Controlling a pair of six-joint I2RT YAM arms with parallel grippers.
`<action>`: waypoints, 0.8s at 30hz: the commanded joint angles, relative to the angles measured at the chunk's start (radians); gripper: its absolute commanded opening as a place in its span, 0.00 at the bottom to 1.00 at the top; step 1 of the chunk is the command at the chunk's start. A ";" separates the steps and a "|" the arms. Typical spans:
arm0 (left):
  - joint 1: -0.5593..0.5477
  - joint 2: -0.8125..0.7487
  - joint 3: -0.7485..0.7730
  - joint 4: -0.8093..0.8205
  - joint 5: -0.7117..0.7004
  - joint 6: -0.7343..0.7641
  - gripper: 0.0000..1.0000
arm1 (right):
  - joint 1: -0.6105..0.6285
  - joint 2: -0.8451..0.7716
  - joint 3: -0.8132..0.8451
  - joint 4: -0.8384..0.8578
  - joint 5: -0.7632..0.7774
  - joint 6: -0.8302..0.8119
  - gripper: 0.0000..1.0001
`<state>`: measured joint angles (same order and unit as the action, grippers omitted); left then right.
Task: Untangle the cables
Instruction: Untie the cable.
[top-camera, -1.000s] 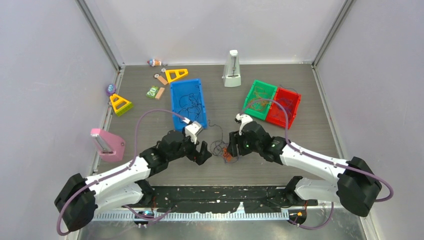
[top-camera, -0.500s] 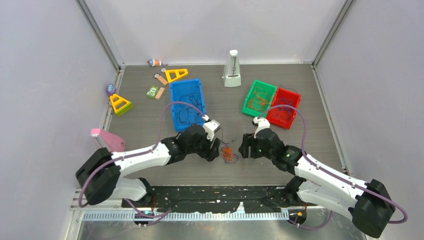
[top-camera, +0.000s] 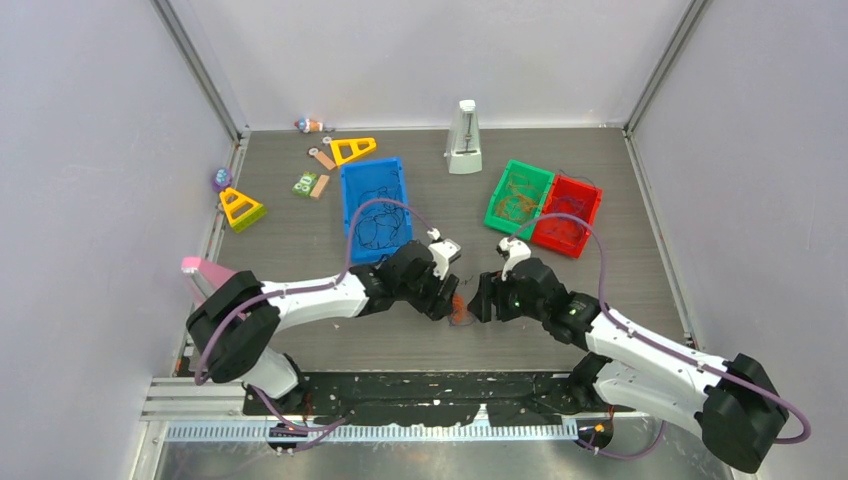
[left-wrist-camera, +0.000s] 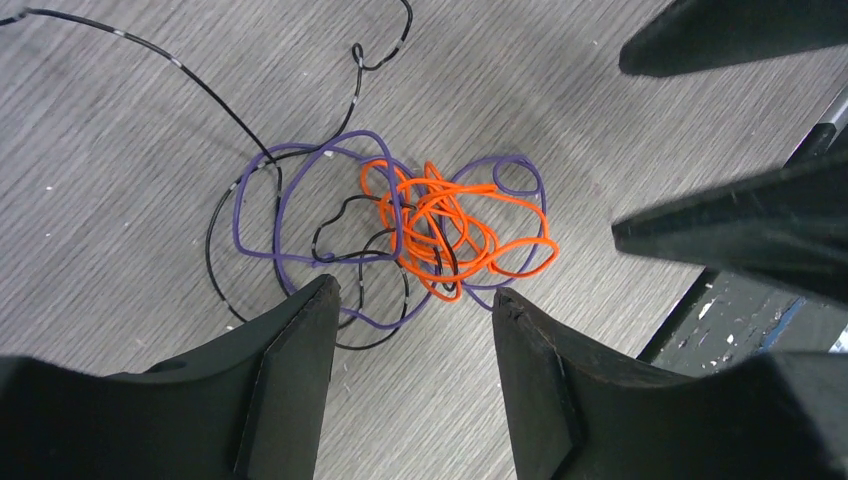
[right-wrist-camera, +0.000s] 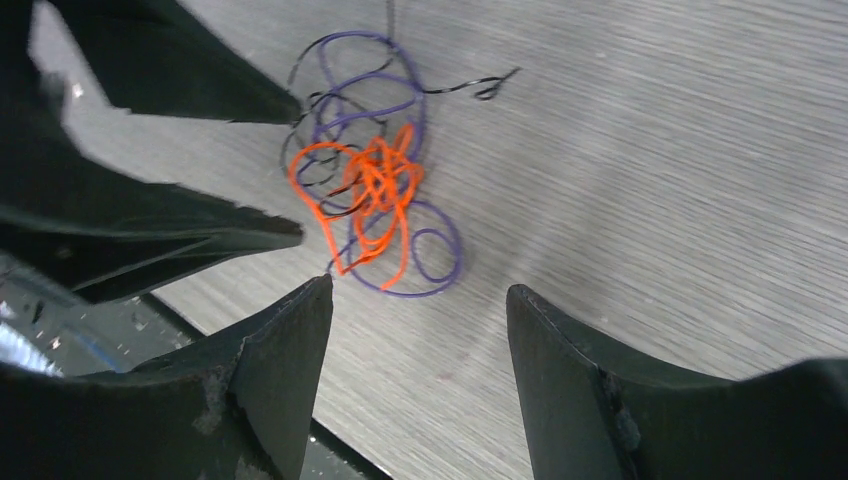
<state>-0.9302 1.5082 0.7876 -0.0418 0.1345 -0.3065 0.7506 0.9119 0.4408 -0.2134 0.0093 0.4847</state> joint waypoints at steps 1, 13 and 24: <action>-0.004 0.012 -0.010 0.112 0.032 -0.023 0.58 | 0.006 -0.012 -0.035 0.165 -0.148 -0.019 0.69; -0.001 -0.155 -0.143 0.150 -0.048 -0.022 0.58 | 0.085 0.229 0.025 0.302 -0.090 -0.010 0.64; 0.010 -0.258 -0.217 0.161 -0.066 0.018 0.58 | 0.107 0.211 0.089 0.212 -0.016 -0.004 0.06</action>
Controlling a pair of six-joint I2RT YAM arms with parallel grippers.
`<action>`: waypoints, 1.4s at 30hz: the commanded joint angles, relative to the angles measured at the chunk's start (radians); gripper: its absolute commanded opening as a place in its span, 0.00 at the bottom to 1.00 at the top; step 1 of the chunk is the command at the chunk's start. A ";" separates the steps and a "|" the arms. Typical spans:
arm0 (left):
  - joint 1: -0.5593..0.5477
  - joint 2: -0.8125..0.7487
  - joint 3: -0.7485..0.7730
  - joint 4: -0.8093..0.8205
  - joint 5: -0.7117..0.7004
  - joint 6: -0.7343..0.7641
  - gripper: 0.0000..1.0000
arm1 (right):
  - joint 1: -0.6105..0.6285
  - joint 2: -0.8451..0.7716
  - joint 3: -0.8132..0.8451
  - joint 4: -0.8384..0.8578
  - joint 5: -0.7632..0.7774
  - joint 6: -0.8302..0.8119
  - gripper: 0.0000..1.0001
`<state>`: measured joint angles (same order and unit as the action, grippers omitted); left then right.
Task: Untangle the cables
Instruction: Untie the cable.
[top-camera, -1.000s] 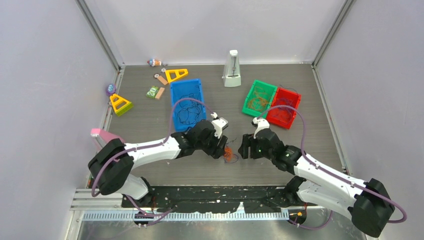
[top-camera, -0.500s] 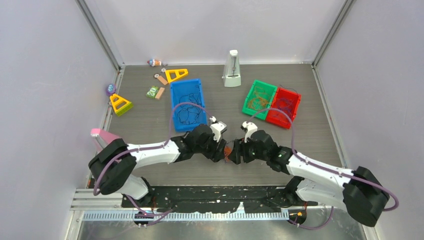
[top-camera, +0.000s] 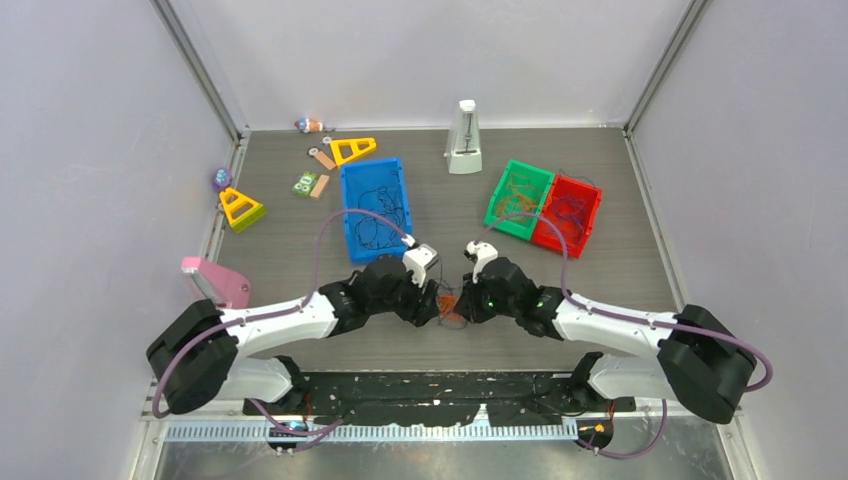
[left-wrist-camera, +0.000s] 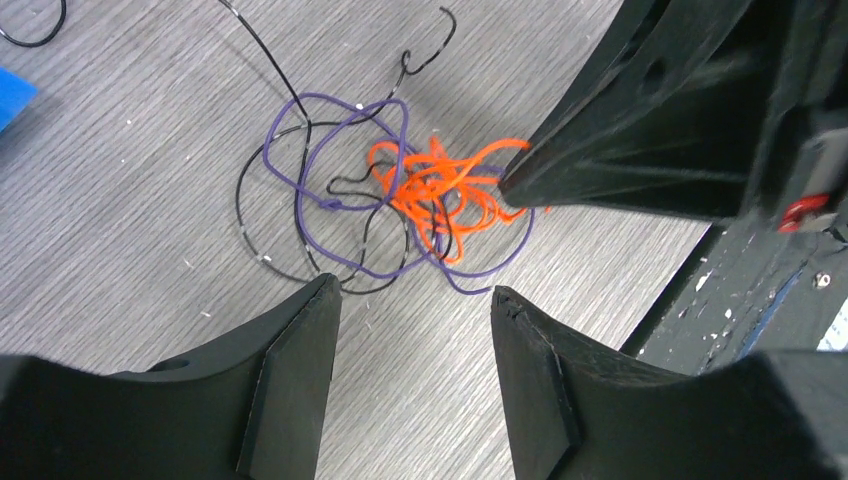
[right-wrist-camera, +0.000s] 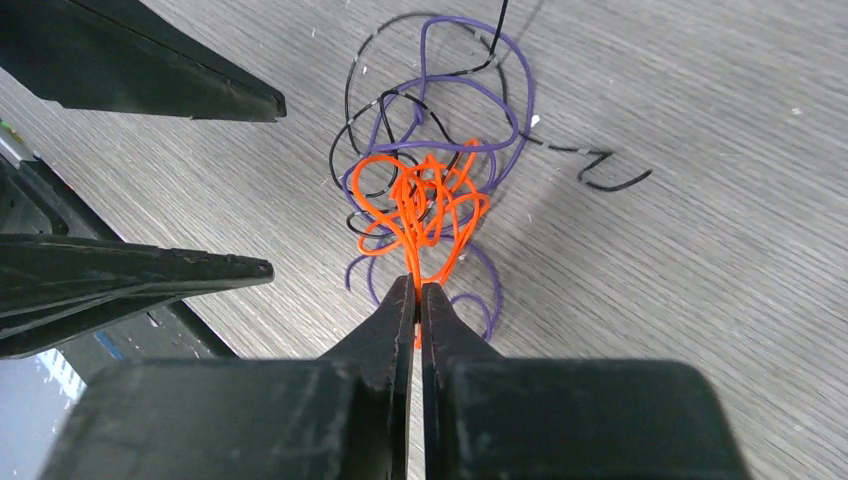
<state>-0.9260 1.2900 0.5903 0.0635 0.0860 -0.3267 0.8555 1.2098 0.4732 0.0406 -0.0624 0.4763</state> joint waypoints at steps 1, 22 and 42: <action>0.006 -0.047 -0.024 0.061 -0.017 0.050 0.58 | 0.000 -0.102 0.061 -0.067 0.058 0.007 0.05; 0.010 -0.112 -0.073 0.293 -0.028 0.306 0.78 | -0.086 -0.277 0.287 -0.353 -0.135 -0.005 0.05; 0.045 0.002 -0.033 0.422 -0.124 0.267 0.00 | -0.142 -0.387 0.391 -0.604 0.120 0.001 0.05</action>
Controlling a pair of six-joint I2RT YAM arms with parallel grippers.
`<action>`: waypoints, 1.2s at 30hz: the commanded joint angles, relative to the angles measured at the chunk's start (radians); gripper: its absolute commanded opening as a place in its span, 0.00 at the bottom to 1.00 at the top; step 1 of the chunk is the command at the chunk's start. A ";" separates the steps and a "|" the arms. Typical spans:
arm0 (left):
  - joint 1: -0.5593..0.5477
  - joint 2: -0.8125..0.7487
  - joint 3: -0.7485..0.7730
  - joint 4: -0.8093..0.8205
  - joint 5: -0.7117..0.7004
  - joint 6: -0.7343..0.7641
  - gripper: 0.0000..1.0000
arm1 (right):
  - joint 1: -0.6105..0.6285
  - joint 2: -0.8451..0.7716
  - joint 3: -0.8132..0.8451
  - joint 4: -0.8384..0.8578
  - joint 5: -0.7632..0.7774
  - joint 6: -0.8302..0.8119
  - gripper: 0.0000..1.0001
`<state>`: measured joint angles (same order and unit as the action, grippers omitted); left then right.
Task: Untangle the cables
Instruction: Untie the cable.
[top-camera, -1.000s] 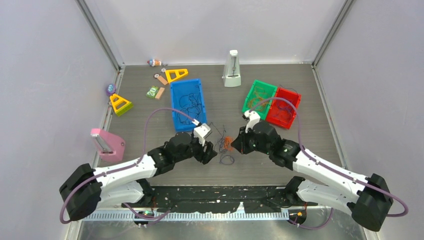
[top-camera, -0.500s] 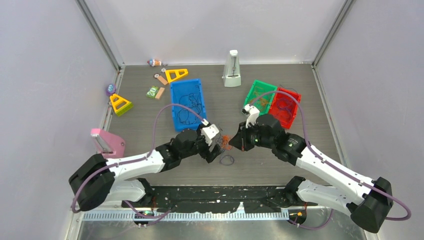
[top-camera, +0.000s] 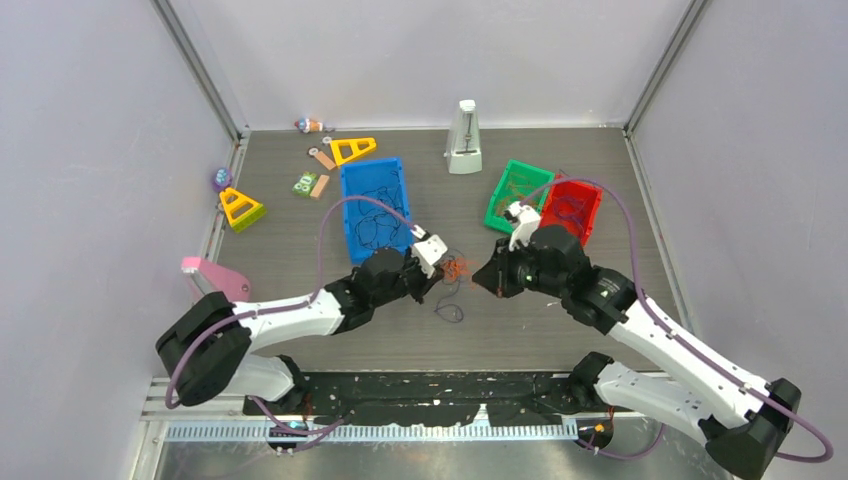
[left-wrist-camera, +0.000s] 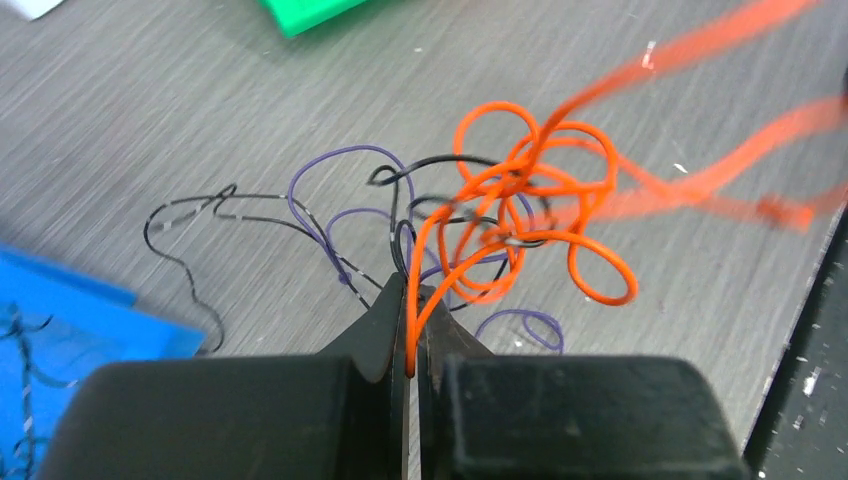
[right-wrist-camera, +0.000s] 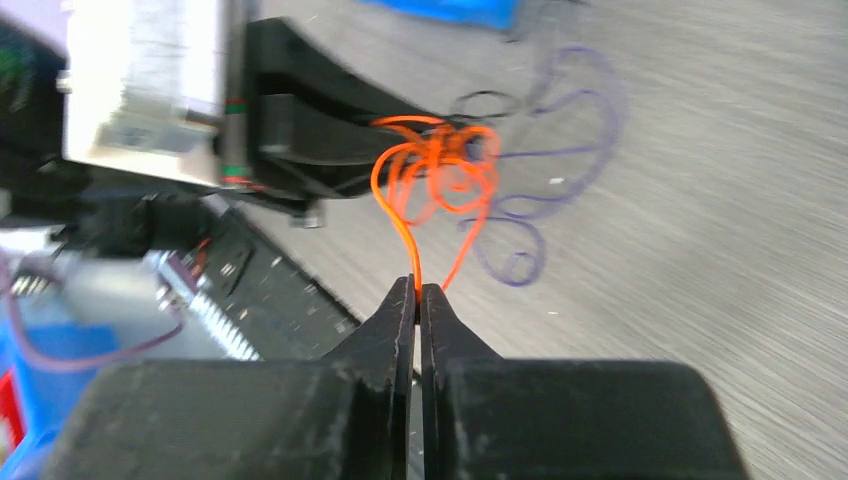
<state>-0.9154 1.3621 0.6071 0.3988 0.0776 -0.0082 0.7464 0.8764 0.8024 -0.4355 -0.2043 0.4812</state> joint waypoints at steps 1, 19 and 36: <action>0.052 -0.093 -0.060 0.066 -0.115 -0.061 0.00 | -0.050 -0.066 0.067 -0.192 0.381 0.006 0.05; 0.199 -0.513 -0.163 -0.393 -0.439 -0.240 0.00 | -0.269 -0.156 0.060 -0.311 0.910 0.024 0.05; 0.255 -0.973 -0.305 -0.578 -0.779 -0.366 0.00 | -0.289 -0.326 0.098 -0.332 1.110 -0.013 0.05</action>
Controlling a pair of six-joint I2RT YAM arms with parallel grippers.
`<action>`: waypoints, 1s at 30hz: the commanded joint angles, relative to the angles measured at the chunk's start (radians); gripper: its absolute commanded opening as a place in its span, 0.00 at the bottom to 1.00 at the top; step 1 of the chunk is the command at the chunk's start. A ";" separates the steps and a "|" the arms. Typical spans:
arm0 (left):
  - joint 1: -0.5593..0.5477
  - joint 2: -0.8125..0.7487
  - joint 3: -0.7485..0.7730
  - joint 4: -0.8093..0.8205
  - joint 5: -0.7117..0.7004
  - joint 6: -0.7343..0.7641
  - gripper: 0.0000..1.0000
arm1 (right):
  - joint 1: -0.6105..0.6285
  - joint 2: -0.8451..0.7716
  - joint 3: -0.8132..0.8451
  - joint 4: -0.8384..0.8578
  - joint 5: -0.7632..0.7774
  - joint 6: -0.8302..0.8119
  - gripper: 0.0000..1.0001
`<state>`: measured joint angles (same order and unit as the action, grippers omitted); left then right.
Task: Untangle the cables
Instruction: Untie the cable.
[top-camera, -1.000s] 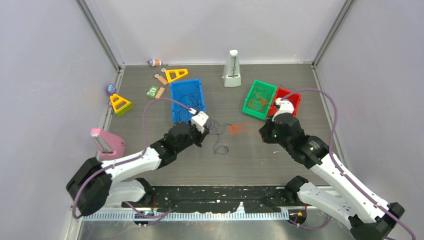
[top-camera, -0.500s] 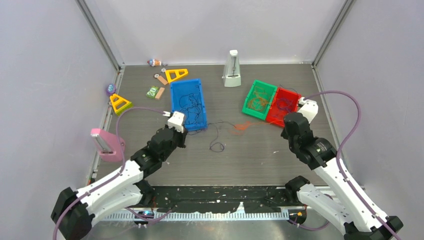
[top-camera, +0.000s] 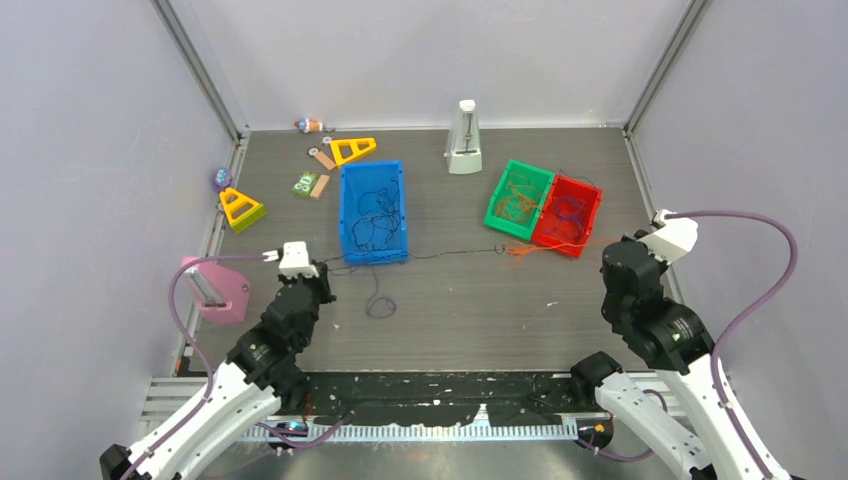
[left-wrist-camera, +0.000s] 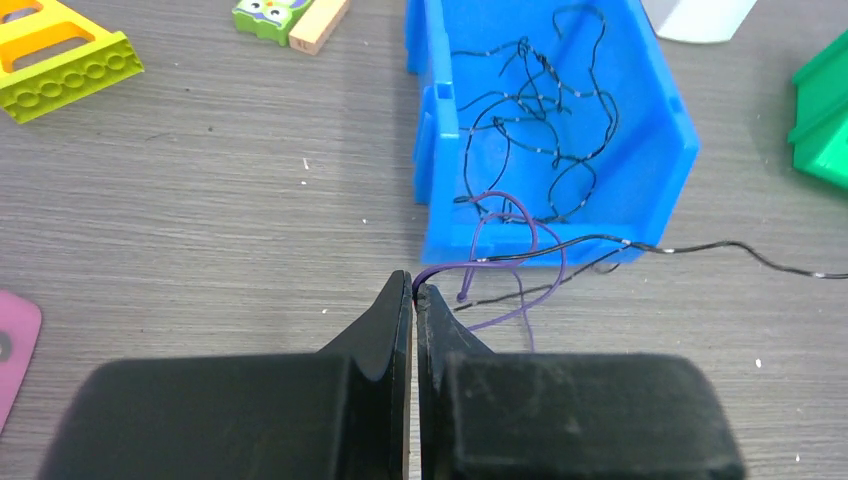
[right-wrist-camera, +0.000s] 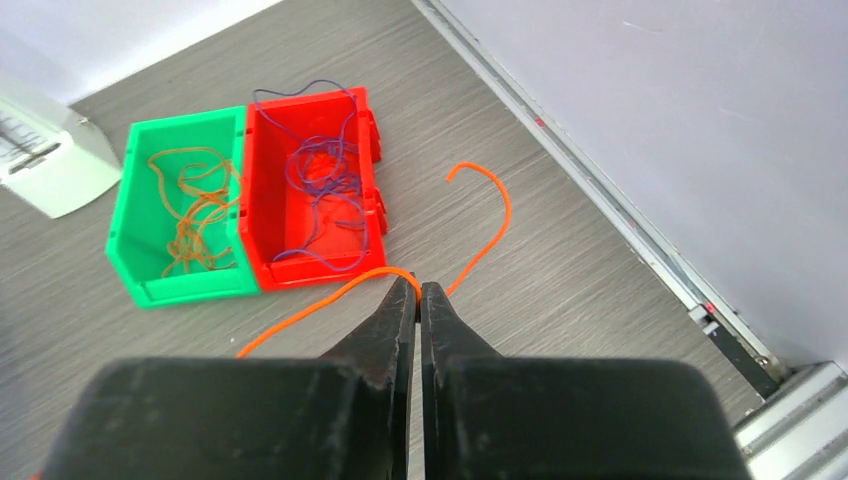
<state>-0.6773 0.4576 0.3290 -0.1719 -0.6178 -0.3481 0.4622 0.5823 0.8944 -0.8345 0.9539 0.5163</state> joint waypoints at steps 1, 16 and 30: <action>0.017 -0.068 -0.030 0.002 -0.058 -0.022 0.00 | -0.005 -0.029 -0.011 0.107 -0.148 -0.094 0.05; 0.017 0.019 0.051 0.143 0.349 0.069 0.00 | -0.004 0.070 -0.168 0.192 -0.952 -0.164 0.12; 0.017 0.070 0.068 0.166 0.397 0.077 0.00 | 0.050 0.282 -0.164 0.318 -1.002 -0.220 0.98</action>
<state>-0.6655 0.5293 0.3576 -0.0643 -0.2340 -0.2836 0.4709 0.7929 0.6846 -0.6117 -0.0319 0.3405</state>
